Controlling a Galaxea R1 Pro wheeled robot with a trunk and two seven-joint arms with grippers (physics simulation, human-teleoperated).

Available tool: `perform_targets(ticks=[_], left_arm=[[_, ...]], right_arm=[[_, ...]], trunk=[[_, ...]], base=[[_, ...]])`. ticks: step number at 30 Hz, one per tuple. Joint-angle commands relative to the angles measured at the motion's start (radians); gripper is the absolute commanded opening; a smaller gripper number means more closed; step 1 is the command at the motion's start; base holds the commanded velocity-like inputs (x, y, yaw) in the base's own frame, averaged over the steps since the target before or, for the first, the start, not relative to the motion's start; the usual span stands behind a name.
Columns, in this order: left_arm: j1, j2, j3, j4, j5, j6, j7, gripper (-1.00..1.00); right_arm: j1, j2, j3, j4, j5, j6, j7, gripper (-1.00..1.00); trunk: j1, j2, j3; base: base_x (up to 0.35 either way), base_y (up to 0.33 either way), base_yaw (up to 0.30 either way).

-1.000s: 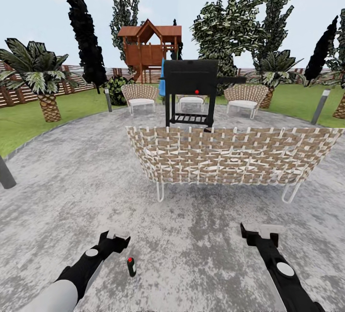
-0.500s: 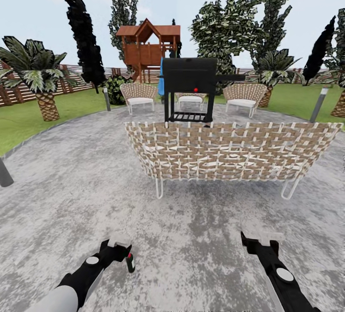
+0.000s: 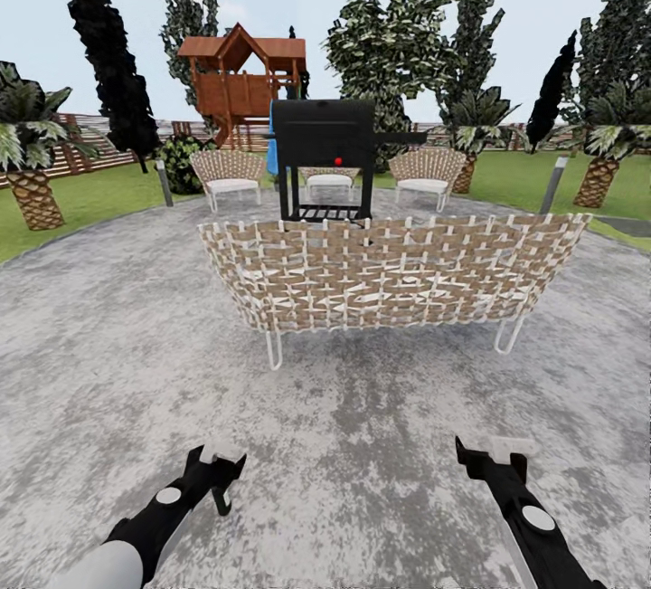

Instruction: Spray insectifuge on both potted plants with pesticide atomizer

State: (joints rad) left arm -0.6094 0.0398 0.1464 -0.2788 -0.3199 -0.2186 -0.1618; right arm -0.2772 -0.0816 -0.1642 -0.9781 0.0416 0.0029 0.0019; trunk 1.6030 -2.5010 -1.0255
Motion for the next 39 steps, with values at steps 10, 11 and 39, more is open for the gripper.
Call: perform_targets(ticks=[10, 11, 39], left_arm=[[0.000, 0.011, 0.013, 0.001, 0.047, -0.016, 0.007, 1.00], [0.000, 0.011, 0.013, 0.001, 0.048, -0.016, 0.007, 1.00], [-0.001, 0.009, 0.013, 0.001, 0.136, -0.017, 0.026, 1.00]], right_arm=[[0.000, 0.004, -0.001, -0.001, 0.003, 0.001, -0.005, 1.00], [0.000, 0.004, -0.001, -0.002, 0.003, 0.001, -0.005, 1.00], [0.000, 0.005, -0.002, -0.005, 0.003, 0.002, -0.006, 1.00]], trunk=[[0.004, -0.003, -0.041], [0.005, -0.003, -0.045], [0.017, -0.010, -0.159]], base=[[0.000, 0.000, 0.061], [0.000, 0.000, 0.037], [0.000, 0.000, 0.101]])
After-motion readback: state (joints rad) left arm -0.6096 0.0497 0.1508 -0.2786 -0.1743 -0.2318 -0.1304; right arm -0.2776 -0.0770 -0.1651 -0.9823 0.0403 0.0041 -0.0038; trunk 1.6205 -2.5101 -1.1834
